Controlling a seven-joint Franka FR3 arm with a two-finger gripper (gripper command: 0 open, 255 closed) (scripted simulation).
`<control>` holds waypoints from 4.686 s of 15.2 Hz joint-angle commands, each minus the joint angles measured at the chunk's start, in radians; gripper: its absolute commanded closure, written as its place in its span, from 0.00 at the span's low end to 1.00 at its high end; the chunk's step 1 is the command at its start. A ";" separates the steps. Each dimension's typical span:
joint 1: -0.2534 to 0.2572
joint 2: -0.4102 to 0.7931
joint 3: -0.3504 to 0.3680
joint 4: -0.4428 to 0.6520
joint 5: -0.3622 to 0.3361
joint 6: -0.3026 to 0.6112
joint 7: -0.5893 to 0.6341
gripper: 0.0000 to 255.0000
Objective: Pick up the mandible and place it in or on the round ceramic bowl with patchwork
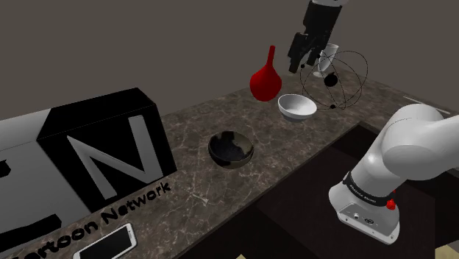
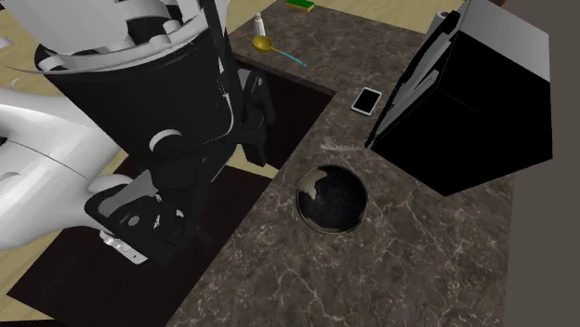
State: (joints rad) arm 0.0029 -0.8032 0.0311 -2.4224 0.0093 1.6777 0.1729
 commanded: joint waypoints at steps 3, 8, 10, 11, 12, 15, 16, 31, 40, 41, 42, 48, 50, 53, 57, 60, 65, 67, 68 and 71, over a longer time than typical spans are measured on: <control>0.019 0.005 0.034 -0.041 0.018 0.060 0.022 0.00; 0.068 0.044 0.125 -0.124 0.058 0.218 0.079 0.00; 0.086 0.071 0.163 -0.148 0.072 0.283 0.103 0.00; 0.095 0.087 0.183 -0.158 0.078 0.317 0.115 0.00; 0.103 0.105 0.203 -0.168 0.083 0.350 0.127 0.00; 0.123 0.167 0.264 -0.187 0.092 0.453 0.168 0.00; 0.128 0.191 0.286 -0.190 0.093 0.487 0.183 0.00; 0.008 0.716 0.682 -0.072 -0.307 0.916 0.649 0.00; 0.143 1.116 0.629 0.157 -0.902 0.883 1.113 0.00; 0.149 1.131 0.619 0.163 -0.921 0.887 1.125 0.00; 0.155 1.146 0.608 0.169 -0.939 0.890 1.137 0.00; 0.182 1.212 0.563 0.199 -1.017 0.905 1.186 0.00; 0.182 1.212 0.563 0.199 -1.017 0.905 1.186 0.00; 0.182 1.212 0.563 0.199 -1.017 0.905 1.186 0.00; 0.182 1.212 0.563 0.199 -1.016 0.905 1.186 1.00; 0.183 1.212 0.563 0.199 -1.017 0.905 1.187 1.00; 0.183 1.211 0.564 0.200 -1.016 0.905 1.186 0.00; 0.182 1.163 0.611 0.174 -0.922 0.860 1.196 0.00; 0.182 1.140 0.635 0.165 -0.874 0.835 1.200 0.00; 0.188 1.120 0.663 0.160 -0.815 0.799 1.219 0.00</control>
State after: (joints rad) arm 0.1894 0.3203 0.6884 -2.2611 -0.8210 2.4863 1.3868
